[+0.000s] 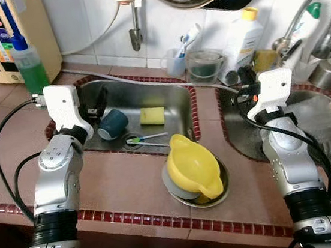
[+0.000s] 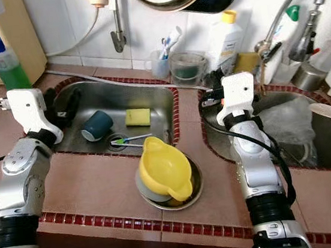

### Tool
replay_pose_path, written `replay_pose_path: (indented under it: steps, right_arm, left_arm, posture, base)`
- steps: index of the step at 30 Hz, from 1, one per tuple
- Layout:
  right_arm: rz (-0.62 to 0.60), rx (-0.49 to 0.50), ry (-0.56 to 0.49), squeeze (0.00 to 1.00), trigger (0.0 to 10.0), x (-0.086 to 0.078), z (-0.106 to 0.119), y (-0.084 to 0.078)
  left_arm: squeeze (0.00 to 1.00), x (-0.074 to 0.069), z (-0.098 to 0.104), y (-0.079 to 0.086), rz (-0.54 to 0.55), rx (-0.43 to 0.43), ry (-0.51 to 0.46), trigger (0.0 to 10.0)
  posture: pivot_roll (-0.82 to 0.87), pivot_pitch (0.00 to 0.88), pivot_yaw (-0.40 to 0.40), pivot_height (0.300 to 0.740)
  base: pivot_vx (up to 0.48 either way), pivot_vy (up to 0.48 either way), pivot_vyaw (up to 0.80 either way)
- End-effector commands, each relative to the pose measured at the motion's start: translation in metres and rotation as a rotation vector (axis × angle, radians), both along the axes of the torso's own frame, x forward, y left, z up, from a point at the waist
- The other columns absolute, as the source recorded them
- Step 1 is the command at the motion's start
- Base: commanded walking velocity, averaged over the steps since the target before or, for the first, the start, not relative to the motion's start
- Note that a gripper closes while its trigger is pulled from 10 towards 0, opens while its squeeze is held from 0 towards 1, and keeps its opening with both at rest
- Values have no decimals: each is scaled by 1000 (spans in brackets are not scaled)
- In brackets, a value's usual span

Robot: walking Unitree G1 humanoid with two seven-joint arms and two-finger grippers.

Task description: Kitchen organization

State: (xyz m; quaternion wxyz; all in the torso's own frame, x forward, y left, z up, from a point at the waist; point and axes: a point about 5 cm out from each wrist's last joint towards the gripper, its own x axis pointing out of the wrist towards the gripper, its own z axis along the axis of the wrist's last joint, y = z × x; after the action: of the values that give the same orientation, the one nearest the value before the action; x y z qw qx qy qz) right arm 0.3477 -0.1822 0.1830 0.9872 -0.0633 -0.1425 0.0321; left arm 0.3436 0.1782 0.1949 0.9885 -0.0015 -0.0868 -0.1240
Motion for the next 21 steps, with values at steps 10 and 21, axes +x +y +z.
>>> replay_pose_path:
  steps: [10,21]
  right_arm:
    - [34,32,70,0,10000,2,-4,-16]
    - [184,111,58,0,10000,24,26,-9]
  left_arm:
    - [0,-18,12,-30,-197,78,-18,10000]
    - [0,-34,29,-51,-357,102,-27,10000]
  posture:
    - [81,0,-61,740]
    - [82,4,-56,740]
  base:
    - [0,0,0]
    - [0,0,0]
